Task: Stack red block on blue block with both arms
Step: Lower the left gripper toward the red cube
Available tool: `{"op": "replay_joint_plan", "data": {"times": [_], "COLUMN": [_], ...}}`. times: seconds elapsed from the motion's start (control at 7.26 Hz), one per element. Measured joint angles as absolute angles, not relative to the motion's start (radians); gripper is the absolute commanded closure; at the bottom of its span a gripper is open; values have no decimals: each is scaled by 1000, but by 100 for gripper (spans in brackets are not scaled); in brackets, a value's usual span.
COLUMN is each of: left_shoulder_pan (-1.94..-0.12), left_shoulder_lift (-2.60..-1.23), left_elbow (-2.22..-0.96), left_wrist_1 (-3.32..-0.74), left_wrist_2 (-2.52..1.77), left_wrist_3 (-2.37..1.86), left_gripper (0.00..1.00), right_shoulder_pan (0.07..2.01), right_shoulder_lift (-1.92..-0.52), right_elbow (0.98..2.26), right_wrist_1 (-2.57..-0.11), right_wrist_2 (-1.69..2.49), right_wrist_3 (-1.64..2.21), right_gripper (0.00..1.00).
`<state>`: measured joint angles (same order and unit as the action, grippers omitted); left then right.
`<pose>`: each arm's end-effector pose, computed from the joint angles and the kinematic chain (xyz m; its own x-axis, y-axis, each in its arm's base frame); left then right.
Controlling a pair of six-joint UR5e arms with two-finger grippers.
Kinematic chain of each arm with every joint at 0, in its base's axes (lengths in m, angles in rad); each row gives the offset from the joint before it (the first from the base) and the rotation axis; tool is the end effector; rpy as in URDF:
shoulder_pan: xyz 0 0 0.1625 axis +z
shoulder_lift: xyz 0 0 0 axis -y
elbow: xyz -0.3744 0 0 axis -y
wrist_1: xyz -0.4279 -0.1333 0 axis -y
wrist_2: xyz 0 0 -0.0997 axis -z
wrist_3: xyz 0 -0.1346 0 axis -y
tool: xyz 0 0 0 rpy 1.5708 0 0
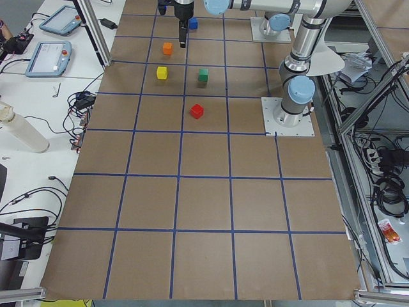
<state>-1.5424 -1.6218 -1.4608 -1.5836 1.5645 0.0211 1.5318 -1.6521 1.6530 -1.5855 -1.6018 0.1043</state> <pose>-0.1184 -0.5556 0.4318 -1.0000 -0.0070 0.0053 -0.0073 0.9989 -0.0463 0.1096 -0.5037 0.4021 -0.9893 0.1432 0.0294 0.1428 0.9896 -0.0170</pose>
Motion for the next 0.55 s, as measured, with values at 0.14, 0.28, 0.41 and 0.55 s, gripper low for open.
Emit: {"op": "replay_joint_plan", "data": {"times": [0.14,0.28,0.41,0.55], "left_shoulder_pan": [-1535,-1533,-1534,-1534], "left_shoulder_lift": [-1616,-1615,-1614,-1609], "left_elbow": [-1461,-1465,-1473,-1494], "left_wrist_1": [-1599,-1602,-1601,-1601], "left_wrist_2": [1580,1592,1596,1599], "left_wrist_3": [9,5,4,10], "left_gripper": [0,0,0,0], "right_shoulder_pan": [1532,1532,1532,1532], "right_shoulder_lift": [-1651,-1649,-1645,-1642], "right_elbow": [1647,1641,1632,1623], "right_wrist_1": [-1584,-1580,-1570,-1557], "right_wrist_2": [-1597,-1587,-1581,-1579], "right_wrist_3": [103,103,101,100], "right_gripper": [0,0,0,0]}}
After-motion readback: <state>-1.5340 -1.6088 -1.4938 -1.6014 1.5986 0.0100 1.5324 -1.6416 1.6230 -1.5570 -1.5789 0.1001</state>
